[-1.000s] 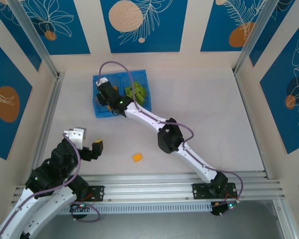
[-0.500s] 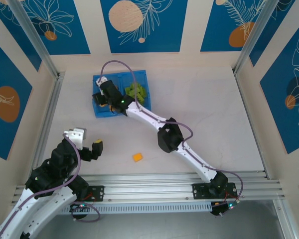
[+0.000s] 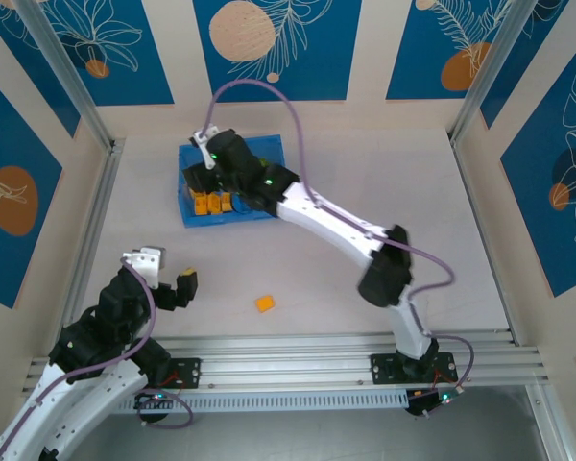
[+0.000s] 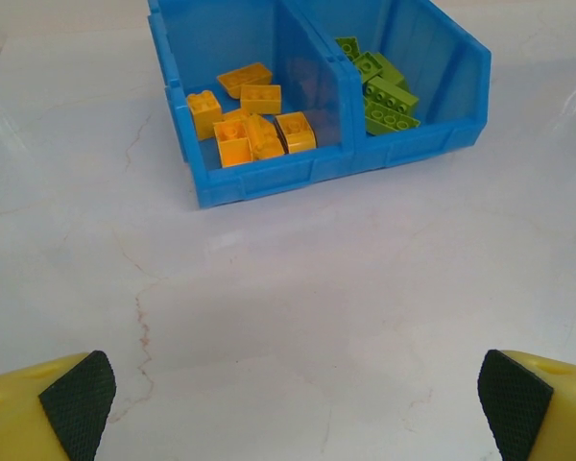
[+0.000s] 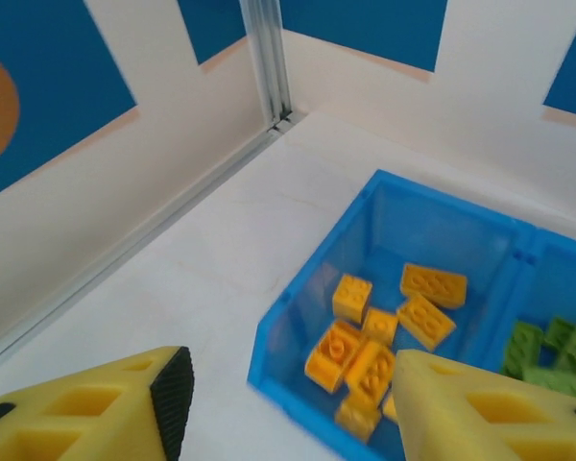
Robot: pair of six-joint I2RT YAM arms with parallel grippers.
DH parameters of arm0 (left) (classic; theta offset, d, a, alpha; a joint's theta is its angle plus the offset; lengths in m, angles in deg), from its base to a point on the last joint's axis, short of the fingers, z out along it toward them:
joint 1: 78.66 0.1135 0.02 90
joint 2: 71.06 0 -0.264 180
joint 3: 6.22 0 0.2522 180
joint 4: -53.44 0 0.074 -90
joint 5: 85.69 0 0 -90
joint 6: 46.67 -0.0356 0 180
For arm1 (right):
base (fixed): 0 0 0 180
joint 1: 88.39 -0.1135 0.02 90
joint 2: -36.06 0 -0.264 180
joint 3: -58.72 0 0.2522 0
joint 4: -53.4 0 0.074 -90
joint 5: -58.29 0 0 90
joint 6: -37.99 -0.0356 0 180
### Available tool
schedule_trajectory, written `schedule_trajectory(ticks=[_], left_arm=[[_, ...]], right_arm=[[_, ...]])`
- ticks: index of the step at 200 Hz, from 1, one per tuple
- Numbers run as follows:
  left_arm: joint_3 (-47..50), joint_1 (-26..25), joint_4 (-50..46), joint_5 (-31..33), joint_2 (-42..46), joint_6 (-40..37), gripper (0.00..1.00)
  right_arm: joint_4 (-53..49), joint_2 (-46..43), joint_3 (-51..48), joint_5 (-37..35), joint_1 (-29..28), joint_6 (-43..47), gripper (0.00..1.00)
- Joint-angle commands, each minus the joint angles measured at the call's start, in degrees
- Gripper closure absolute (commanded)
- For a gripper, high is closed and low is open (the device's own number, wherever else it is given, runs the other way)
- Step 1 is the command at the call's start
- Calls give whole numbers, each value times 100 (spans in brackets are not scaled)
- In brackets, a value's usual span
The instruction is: Sort the legos into containers by color
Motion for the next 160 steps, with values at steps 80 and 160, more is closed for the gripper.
schedule_trajectory(ticks=[80, 160], left_arm=[[136, -676, 1554, -3147, -3392, 137, 8], [-1285, -1675, 1503, -2604, -6980, -620, 10]], right_arm=[[-1018, -6162, -6651, 421, 565, -1528, 6], [-1519, -8195, -7604, 414, 1297, -1788, 0]])
